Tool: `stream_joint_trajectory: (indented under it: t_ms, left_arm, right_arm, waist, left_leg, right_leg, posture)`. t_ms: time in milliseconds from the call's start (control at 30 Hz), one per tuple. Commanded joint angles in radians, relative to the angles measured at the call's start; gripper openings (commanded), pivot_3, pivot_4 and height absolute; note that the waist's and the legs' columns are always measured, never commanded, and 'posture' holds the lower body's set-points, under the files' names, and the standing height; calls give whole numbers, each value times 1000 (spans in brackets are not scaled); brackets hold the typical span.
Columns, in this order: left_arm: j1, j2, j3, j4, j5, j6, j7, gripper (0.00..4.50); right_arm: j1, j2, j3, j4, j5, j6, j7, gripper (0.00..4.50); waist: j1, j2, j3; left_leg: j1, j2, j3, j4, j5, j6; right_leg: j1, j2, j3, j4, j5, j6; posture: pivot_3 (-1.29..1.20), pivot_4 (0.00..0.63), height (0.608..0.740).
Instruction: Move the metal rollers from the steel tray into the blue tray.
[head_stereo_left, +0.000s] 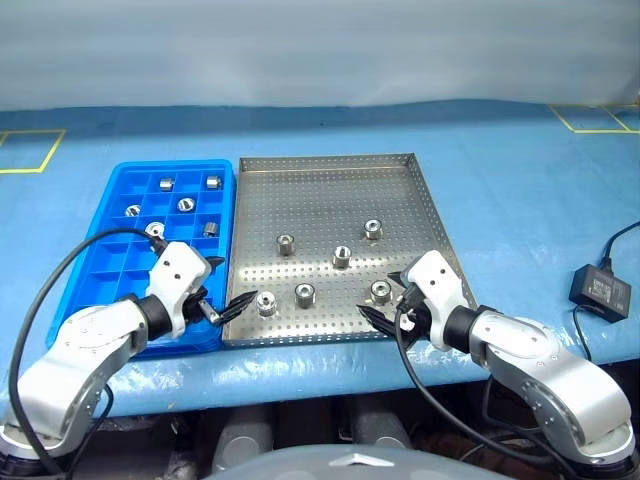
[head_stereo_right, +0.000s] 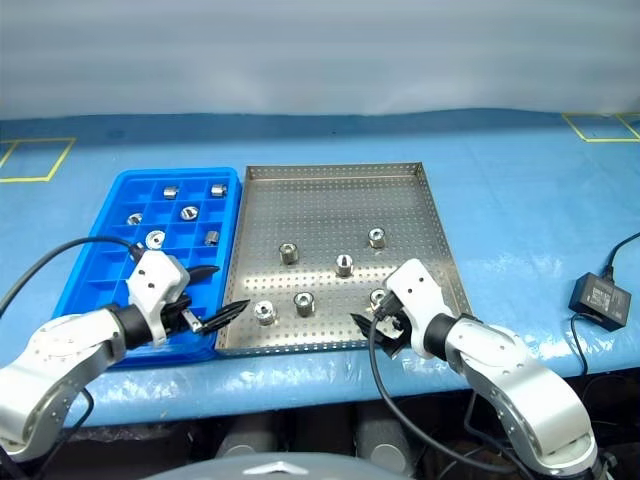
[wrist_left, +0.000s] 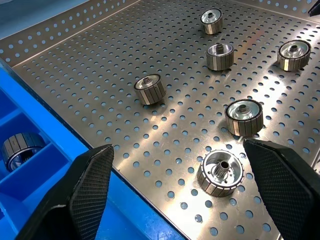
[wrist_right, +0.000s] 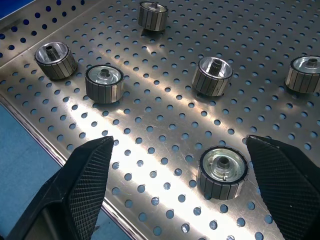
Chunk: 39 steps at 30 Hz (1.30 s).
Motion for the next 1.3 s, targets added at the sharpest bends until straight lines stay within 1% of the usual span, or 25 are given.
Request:
stream_joint_trajectory:
  t_ms: [33, 333, 1033, 1133, 1267, 1300]
  left_arm:
    - [-14, 1, -2, -32, 0, -10, 4, 4500]
    - [-22, 15, -18, -20, 31, 5, 23, 4500]
    - [-39, 5, -27, -9, 30, 28, 49, 4500]
    - [-92, -15, -28, 8, 11, 51, 64, 4500]
    - [-246, -65, -73, 98, 37, 131, 136, 4500]
    - [-295, -93, -82, 134, 43, 169, 171, 4500]
  right_arm:
    - [-8, -3, -7, -13, -3, -21, -10, 4463]
    - [-8, 1, 5, 4, -12, -23, -31, 4463]
    - [-21, -1, 20, 21, -19, -22, -50, 4463]
    - [-21, 1, 19, 18, -18, -22, -53, 4463]
    - [-29, 5, 22, 24, -21, -27, -58, 4463]
    - [-31, 6, 24, 26, -23, -30, -60, 4463]
  waist:
    - [0, 0, 0]
    - [0, 0, 0]
    - [-1, 0, 0]
    - [1, 0, 0]
    - [9, 0, 0]
    - [10, 0, 0]
  left_leg:
    - [0, 0, 0, 0, 0, 0]
    - [0, 0, 0, 0, 0, 0]
    - [0, 0, 0, 0, 0, 0]
    - [0, 0, 0, 0, 0, 0]
    - [0, 0, 0, 2, 0, 0]
    - [0, 0, -1, 2, 0, 0]
  right_leg:
    - [0, 0, 0, 0, 0, 0]
    - [0, 0, 0, 0, 1, 1]
    - [0, 0, 0, 0, 2, 3]
    - [0, 0, 0, 0, 2, 3]
    - [1, 1, -1, 0, 2, 4]
    - [1, 1, -1, 0, 3, 4]
  posture:
    - [28, 150, 740]
    - [29, 150, 740]
    - [28, 150, 740]
    - [18, 150, 740]
    - [16, 150, 740]
    - [16, 150, 740]
